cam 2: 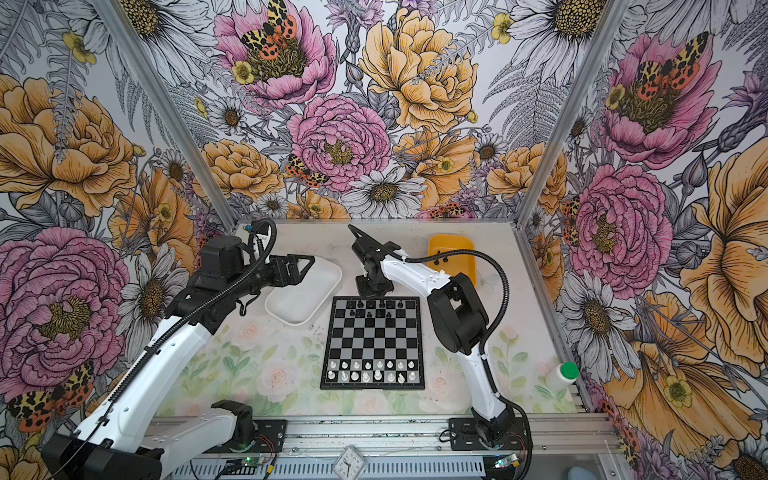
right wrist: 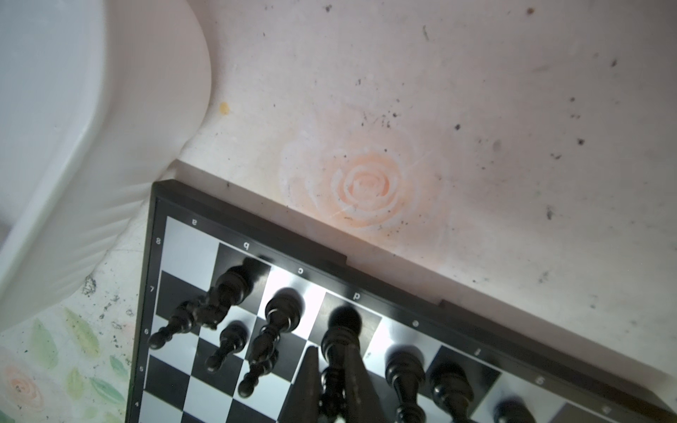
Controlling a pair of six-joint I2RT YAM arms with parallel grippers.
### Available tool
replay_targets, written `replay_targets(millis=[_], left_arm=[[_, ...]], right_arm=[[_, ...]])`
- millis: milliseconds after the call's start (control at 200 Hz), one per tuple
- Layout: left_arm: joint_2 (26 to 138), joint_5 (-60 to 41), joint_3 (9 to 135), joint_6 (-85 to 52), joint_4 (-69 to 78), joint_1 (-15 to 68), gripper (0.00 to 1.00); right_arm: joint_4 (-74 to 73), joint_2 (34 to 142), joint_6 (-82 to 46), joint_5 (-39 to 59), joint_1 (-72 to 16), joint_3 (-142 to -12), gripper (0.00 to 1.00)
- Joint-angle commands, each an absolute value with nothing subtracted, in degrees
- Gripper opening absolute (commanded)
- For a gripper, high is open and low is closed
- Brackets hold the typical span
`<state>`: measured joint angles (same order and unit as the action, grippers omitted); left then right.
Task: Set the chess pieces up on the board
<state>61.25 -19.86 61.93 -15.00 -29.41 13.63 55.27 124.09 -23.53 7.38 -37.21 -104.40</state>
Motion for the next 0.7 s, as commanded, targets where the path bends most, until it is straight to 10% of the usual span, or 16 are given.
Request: replay_targets(millis=[0,695], left_arm=[[60.7,-18.9,63.6,-15.0,-29.5,13.5,0.99],[60.4,-18.8,63.6,-14.7,-30.0,13.5,0.99]], right_arm=[[53.9,123.5,-23.8,7.5,-37.6,-104.4,0.13],[53.9,123.9,-23.6,7.6,-37.6,-104.7,0.22]])
